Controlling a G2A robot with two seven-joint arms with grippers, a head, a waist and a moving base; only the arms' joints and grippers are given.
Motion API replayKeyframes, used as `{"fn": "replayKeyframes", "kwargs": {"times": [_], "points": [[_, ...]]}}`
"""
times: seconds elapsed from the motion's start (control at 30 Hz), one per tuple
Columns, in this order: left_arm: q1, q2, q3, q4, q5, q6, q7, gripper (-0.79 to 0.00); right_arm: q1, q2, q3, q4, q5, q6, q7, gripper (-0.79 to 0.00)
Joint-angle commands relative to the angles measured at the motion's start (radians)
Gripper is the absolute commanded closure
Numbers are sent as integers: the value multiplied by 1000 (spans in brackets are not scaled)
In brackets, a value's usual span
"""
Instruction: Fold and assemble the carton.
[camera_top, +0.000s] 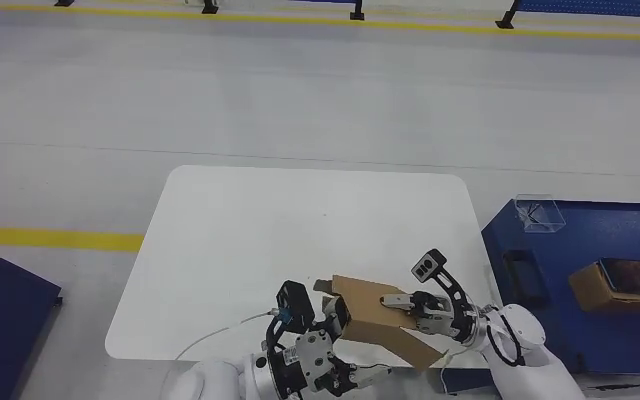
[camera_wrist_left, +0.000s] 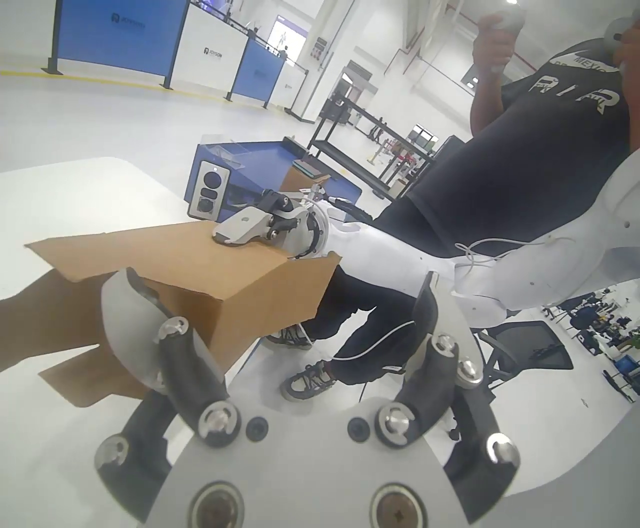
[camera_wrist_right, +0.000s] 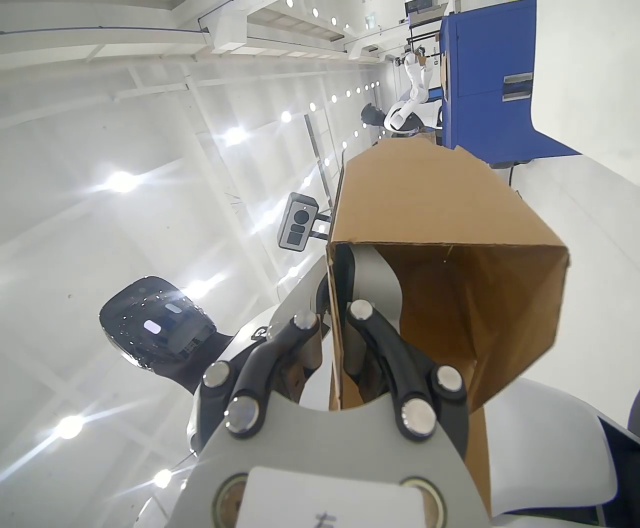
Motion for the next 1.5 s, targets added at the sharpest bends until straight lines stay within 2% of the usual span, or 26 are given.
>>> {"fn": "replayKeyframes", "kwargs": {"times": [0.0,0.13,0.27,0.4,0.53,0.63,0.7,0.8,0.93,1.0,1.07,1.27,1.33,1.47], "points": [[1,0,4,4,0,-7,0,-785,2,-1,-8,0,5,12,4,0],[-4,-1,11,13,-3,-5,14,-785,17,-2,-20,14,18,36,3,0],[16,2,-18,-3,9,-16,66,-785,33,-3,-26,36,22,51,-10,0],[57,9,-63,-38,102,53,81,-785,34,-3,-27,36,20,53,-10,0],[57,9,-63,-38,102,53,81,-785,34,-3,-27,36,20,53,-10,0],[57,9,-63,-38,102,53,81,-785,48,-9,-25,67,144,106,-14,0],[66,9,-91,-46,88,83,130,-785,87,-16,-35,131,249,159,24,0],[118,12,-142,-60,-71,51,186,-785,165,-27,-72,242,332,212,94,0],[163,21,-223,-41,-275,-20,194,-785,244,-45,-130,369,412,231,230,0],[177,24,-234,-16,-417,-51,158,-785,280,-53,-154,417,420,214,295,0],[162,29,-237,25,-584,-14,53,-785,305,-62,-180,440,455,223,324,0],[162,29,-237,25,-584,-14,53,-785,320,-64,-192,469,453,224,324,0],[160,28,-206,49,-671,32,-5,-785,320,-64,-192,469,453,224,324,0],[111,28,-182,84,-667,163,-77,-785,289,-64,-188,380,453,207,324,0]]}}
